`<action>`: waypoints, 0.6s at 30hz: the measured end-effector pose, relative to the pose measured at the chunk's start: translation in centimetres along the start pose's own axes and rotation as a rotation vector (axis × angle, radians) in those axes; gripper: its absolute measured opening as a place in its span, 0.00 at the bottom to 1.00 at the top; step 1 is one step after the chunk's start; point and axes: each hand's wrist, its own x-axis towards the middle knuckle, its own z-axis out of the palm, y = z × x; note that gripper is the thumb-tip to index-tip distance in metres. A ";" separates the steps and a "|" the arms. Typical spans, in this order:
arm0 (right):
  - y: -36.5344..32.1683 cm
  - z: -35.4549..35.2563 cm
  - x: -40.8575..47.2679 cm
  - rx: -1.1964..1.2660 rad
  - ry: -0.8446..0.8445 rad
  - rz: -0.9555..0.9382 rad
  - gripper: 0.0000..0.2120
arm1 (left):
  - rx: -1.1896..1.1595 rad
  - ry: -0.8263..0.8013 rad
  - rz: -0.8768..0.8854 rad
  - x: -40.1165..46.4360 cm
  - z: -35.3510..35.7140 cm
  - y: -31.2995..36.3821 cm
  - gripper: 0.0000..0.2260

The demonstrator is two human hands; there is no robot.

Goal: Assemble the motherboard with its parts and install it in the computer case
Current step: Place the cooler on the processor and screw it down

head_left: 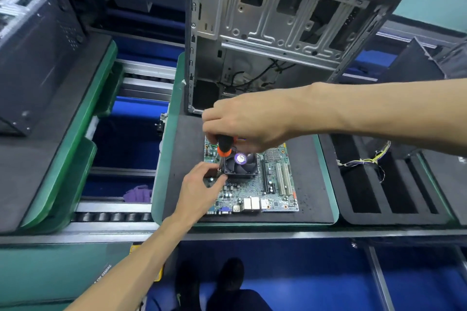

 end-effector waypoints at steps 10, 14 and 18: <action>1.5 0.0 -0.1 -0.240 -0.033 -0.122 0.15 | -0.035 -0.002 0.013 0.0 0.1 -0.5 0.09; 1.0 -0.2 0.5 -0.251 -0.048 -0.133 0.08 | -0.027 -0.004 0.017 0.2 0.2 -0.6 0.09; -0.6 0.5 1.4 -0.242 0.015 0.181 0.17 | -0.029 -0.008 0.020 0.1 -0.2 -0.6 0.09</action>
